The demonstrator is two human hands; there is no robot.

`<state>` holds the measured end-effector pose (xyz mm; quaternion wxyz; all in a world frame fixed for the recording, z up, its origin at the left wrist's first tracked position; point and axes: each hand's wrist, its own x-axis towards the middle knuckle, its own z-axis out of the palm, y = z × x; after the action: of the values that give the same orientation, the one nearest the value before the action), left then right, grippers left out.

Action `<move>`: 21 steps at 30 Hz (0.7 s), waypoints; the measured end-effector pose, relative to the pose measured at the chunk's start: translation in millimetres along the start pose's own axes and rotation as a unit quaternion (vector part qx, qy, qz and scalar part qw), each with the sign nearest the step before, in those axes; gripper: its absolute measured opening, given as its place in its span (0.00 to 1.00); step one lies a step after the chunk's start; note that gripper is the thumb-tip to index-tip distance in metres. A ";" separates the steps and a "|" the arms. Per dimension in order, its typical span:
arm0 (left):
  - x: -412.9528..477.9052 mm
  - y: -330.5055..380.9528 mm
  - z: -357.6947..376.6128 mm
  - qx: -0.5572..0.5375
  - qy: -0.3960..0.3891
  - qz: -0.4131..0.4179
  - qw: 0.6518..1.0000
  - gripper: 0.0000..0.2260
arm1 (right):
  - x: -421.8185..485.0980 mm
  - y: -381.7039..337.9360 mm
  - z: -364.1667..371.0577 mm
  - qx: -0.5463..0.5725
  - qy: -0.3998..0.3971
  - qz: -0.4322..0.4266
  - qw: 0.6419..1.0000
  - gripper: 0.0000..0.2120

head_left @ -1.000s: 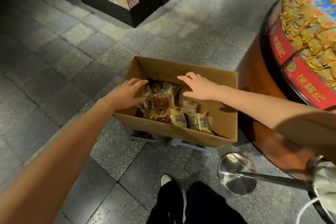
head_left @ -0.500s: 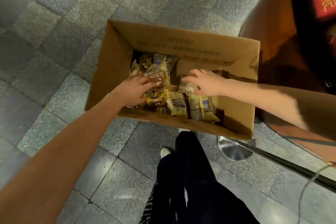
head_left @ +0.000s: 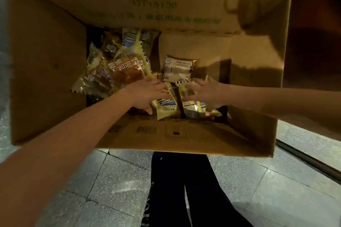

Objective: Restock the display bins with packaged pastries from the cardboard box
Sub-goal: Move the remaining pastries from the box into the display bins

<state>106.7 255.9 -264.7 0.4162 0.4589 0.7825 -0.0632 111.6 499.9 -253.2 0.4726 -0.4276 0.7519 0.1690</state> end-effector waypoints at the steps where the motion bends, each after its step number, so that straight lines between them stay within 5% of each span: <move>1: 8.4 -2.6 4.2 0.004 -0.003 0.006 1.000 0.41 | 7.9 1.2 6.9 0.006 -0.011 0.003 1.000 0.48; 10: 57.6 -16.8 29.1 -0.046 -0.030 0.005 0.998 0.39 | 50.2 -4.8 51.5 0.003 -0.007 0.055 0.998 0.49; 15: 82.4 -20.1 44.6 0.015 -0.013 0.061 0.998 0.45 | 68.5 -6.0 56.6 0.001 0.005 0.072 0.997 0.55; 21: 90.4 -22.2 45.1 -0.004 0.018 0.053 0.998 0.42 | 64.6 10.6 51.7 0.055 0.072 0.041 0.995 0.45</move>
<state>95.3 281.7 -364.3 0.4066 0.4995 0.7644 -0.0300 120.2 508.8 -335.7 0.4329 -0.3809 0.8088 0.1154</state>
